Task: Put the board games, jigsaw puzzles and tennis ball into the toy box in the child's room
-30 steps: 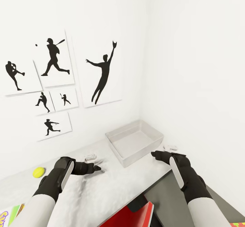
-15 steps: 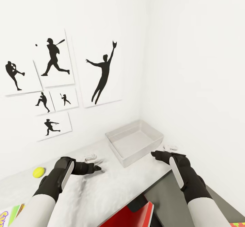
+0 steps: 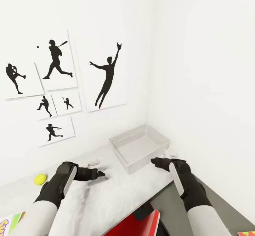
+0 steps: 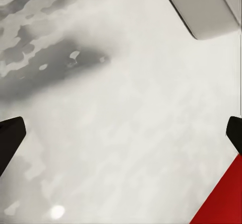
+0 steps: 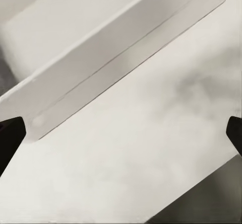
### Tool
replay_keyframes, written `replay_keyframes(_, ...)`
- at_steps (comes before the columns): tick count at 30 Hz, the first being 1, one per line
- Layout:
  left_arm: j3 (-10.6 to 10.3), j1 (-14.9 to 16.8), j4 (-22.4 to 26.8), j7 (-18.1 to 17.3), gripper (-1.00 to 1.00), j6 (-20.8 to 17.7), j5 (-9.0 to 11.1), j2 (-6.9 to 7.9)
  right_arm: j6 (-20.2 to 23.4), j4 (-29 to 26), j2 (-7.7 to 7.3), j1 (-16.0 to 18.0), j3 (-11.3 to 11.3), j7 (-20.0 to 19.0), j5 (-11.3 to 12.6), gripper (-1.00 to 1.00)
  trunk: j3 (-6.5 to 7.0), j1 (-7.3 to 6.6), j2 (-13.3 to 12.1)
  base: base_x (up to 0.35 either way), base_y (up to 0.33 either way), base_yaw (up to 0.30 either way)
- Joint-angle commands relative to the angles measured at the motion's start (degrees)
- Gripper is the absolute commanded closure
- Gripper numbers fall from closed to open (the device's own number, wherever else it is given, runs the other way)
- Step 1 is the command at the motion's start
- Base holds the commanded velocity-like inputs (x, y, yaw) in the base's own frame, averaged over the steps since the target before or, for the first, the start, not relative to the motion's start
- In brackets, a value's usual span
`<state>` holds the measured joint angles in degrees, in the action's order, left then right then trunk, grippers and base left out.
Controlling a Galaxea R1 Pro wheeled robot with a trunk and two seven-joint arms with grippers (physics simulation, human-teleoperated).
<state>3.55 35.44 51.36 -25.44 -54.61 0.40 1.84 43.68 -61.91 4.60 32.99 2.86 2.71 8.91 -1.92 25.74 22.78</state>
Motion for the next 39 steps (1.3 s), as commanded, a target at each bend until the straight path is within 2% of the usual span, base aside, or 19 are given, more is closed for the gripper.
replay_keyframes(1, 0.11, 0.50, 0.08, -0.15, -1.00, -0.65, -0.02, 0.00, 0.83, -0.02, 0.24, 0.09, 0.14, 0.94, 0.50, -1.00, -0.14, 0.04, 0.14, 0.000, 0.000, 0.000)
replay_keyframes(2, 0.09, 1.11, 0.11, -0.15, -1.00, -1.06, -0.05, 0.02, 1.42, 0.00, 0.38, 0.17, 0.15, 1.63, 0.52, -1.00, -0.14, 0.04, 0.14, 0.000, 0.000, 0.000)
replay_keyframes(5, 0.11, 6.33, 0.07, 0.02, -1.00, -3.68, -0.14, 0.04, 4.60, -0.07, 0.94, 0.88, 0.14, 6.17, 1.04, -1.00, -0.14, 0.04, 0.14, 0.000, 0.000, 0.000)
replay_keyframes(8, 0.13, 10.16, -0.55, 0.41, -1.00, -4.34, -0.23, -0.10, 6.78, -0.17, 1.59, 2.48, 0.15, 8.27, 1.24, -1.00, -0.14, 0.04, 0.14, 0.000, 0.000, 0.000)
replay_keyframes(10, 0.18, 14.37, -1.86, 0.77, -1.00, -4.61, -0.28, -0.40, 9.49, -0.20, 2.23, 4.15, 0.19, 9.35, 1.27, -1.00, -0.14, 0.04, 0.14, 0.000, 0.000, 0.000)
replay_keyframes(11, 0.19, 15.45, -2.38, 0.90, -1.00, -4.65, -0.28, -0.48, 9.98, -0.21, 2.38, 4.44, 0.19, 9.51, 1.27, -1.00, -0.14, 0.04, 0.14, 0.000, 0.000, 0.000)
replay_keyframes(16, 0.25, 24.52, -11.17, 4.22, -1.00, -4.36, -0.13, -1.05, 11.95, -0.18, 3.47, 6.14, 0.17, 10.06, 0.96, -1.00, -0.14, 0.04, 0.14, 0.000, 0.000, 0.000)
replay_keyframes(18, 0.31, 26.58, -13.66, 5.48, -1.00, -3.93, -0.10, -1.18, 12.14, -0.17, 3.60, 6.58, 0.19, 10.11, 0.90, -1.00, -0.14, 0.04, 0.14, 0.000, 0.000, 0.000)
replay_keyframes(20, 0.36, 29.93, -17.27, 7.96, -1.00, -2.61, -0.07, -1.87, 12.48, -0.17, 3.74, 7.43, 0.18, 10.17, 0.96, -1.00, -0.14, 0.04, 0.14, 0.000, 0.000, 0.000)
replay_keyframes(24, 0.38, 32.44, -19.33, 11.38, -1.00, -1.37, -0.05, -3.46, 13.30, -0.21, 3.83, 9.17, 0.21, 10.20, 1.04, -1.00, -0.14, 0.04, 0.14, 0.000, 0.000, 0.000)
replay_keyframes(27, 0.36, 33.62, -19.86, 15.24, -1.00, -0.75, -0.05, -6.02, 14.91, -0.23, 4.00, 10.49, 0.21, 10.25, 1.18, -1.00, -0.14, 0.04, 0.14, 0.000, 0.000, 0.000)
replay_keyframes(30, 0.38, 34.27, -20.61, 21.12, -1.00, 1.05, -0.03, -8.60, 15.46, -0.05, 4.79, 12.04, 0.25, 11.17, 0.96, -1.00, -0.14, 0.04, 0.14, 0.000, 0.000, 0.000)
replay_keyframes(33, 0.77, 34.67, -21.98, 26.04, -1.00, 3.25, 0.41, -9.82, 15.68, 0.20, 5.21, 13.20, 0.31, 13.38, 1.07, -1.00, -0.14, 0.04, 0.14, 0.000, 0.000, 0.000)
replay_keyframes(36, 1.67, 35.04, -24.22, 29.45, -1.00, 5.85, 2.74, -10.58, 15.88, 0.27, 5.40, 14.45, 0.35, 15.84, 1.33, -1.00, -0.14, 0.04, 0.14, 0.000, 0.000, 0.000)
replay_keyframes(39, 1.98, 35.15, -25.82, 30.55, -1.00, 7.70, 4.77, -10.82, 15.95, 0.38, 5.40, 15.35, 0.37, 16.68, 1.43, -1.00, -0.14, 0.04, 0.14, 0.000, 0.000, 0.000)
